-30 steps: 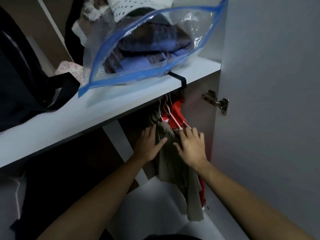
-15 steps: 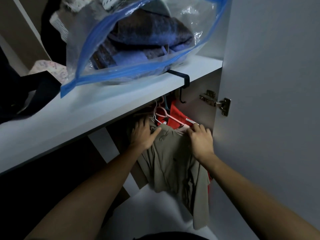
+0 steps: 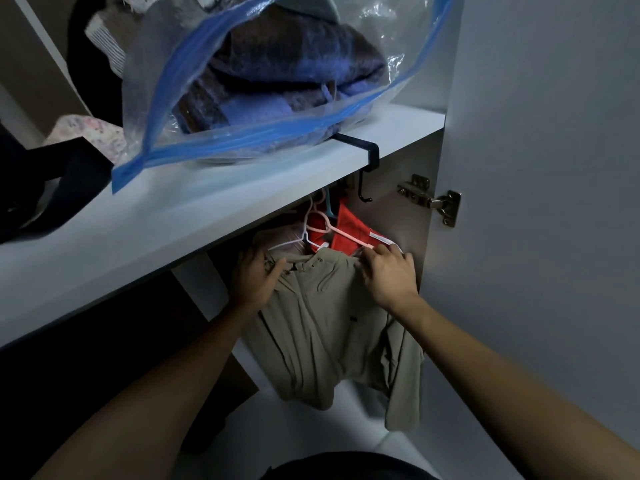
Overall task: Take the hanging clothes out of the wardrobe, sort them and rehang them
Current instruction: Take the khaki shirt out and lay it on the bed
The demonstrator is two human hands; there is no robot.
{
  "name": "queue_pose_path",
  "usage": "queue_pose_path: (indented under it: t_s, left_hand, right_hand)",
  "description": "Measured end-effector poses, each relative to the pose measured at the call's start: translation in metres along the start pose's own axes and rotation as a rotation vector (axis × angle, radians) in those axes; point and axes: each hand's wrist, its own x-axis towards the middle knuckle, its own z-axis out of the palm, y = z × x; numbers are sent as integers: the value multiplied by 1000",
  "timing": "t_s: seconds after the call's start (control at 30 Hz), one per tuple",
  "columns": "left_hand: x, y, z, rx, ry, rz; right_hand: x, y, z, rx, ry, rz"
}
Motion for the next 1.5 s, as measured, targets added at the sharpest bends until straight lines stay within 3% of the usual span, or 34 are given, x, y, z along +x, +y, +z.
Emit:
queue_pose_path:
  t_s: [0.2, 0.5, 0.67, 1.03, 1.3, 1.5]
  left_hand:
    - [-21, -39, -13, 17, -46, -57]
    - [-53, -36, -33, -140, 259, 36]
    - [-65, -23, -56, -120, 325, -8]
    - [-136, 20, -98, -32, 198, 136]
    - [-181, 81, -92, 20, 152, 201]
    - [-191, 125, -66, -104, -11, 339]
  right_hand:
    - [-4, 8, -6, 135, -2, -9]
    - [-5, 8, -18, 97, 90, -24]
    - [-10, 7, -35, 99, 184, -95]
    - [-92, 19, -71, 184, 205, -143]
    - [-152, 40, -105, 307, -41, -199]
    - [-227, 64, -114, 273, 157, 90]
